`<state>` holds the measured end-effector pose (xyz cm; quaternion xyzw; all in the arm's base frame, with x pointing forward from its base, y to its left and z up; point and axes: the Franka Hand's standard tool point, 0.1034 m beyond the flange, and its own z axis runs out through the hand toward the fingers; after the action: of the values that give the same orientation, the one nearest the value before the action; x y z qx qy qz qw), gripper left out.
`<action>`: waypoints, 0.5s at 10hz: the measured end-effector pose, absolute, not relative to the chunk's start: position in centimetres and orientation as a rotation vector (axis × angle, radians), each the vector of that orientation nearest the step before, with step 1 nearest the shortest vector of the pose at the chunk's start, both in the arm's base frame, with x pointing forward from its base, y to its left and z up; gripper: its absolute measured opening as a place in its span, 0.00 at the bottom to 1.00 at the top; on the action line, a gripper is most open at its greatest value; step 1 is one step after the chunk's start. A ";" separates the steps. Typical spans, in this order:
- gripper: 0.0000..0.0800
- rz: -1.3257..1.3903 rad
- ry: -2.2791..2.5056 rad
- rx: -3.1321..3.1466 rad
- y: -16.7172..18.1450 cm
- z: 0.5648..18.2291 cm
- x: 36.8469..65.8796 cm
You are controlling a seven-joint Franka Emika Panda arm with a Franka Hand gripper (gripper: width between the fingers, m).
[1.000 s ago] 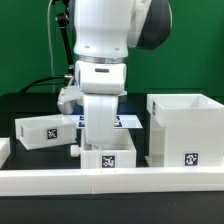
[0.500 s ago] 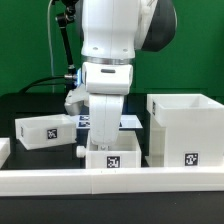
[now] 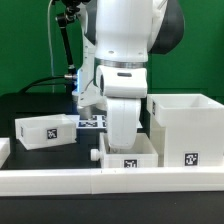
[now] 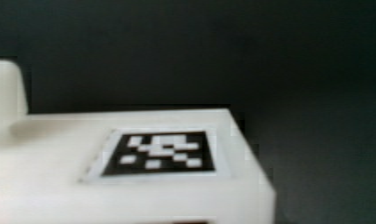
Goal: Assemble drawer
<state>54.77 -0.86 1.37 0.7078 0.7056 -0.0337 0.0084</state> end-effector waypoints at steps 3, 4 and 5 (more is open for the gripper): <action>0.05 -0.081 2.192 2.214 -0.4 1.1 54.7; 0.05 -0.086 2.192 2.218 -0.5 1.1 54.6; 0.05 -0.087 2.192 2.219 -0.6 1.1 54.6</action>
Offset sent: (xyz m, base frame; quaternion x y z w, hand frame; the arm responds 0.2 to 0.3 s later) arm 0.0000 0.0000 0.0000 0.0000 0.0000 0.0000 1.0000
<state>54.58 -0.57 1.07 0.7110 0.7025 -0.0279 0.0108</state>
